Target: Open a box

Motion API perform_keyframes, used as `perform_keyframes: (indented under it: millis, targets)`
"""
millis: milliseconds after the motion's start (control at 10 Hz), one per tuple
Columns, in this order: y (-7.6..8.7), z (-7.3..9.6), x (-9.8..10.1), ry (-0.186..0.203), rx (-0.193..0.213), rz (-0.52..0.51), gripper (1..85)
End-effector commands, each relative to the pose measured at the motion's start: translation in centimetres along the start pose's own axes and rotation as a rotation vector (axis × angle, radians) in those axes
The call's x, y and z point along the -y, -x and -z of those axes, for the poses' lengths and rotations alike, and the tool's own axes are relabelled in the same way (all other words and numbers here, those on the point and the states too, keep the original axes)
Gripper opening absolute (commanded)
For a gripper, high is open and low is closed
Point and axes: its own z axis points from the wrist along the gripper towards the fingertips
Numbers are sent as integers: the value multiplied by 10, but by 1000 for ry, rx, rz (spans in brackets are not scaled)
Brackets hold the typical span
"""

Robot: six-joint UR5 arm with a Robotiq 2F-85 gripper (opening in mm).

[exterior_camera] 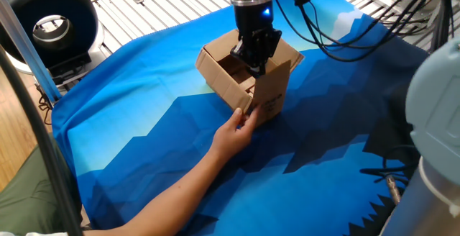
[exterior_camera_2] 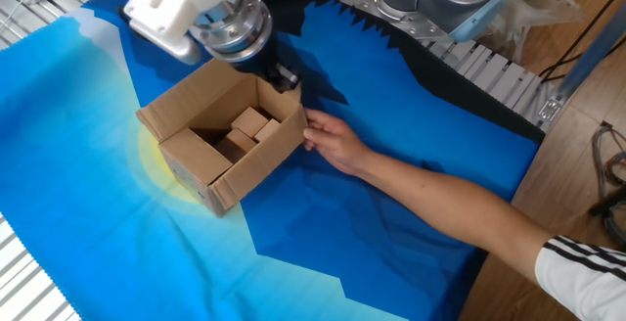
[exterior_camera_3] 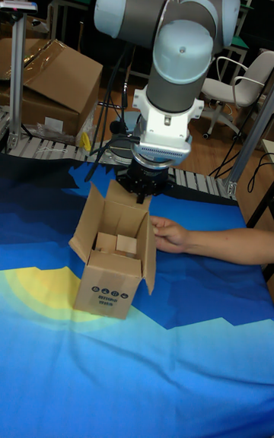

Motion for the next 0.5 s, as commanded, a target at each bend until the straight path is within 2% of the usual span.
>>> perform_keyframes:
  millis: [0, 100, 300, 400]
  targets:
    - [-13, -6, -14, 38, -17, -24, 13]
    - [-15, -11, -17, 45, -16, -32, 13]
    - [-4, -36, -21, 65, 34, -33, 13]
    - [-1, -47, -19, 58, 48, -32, 13]
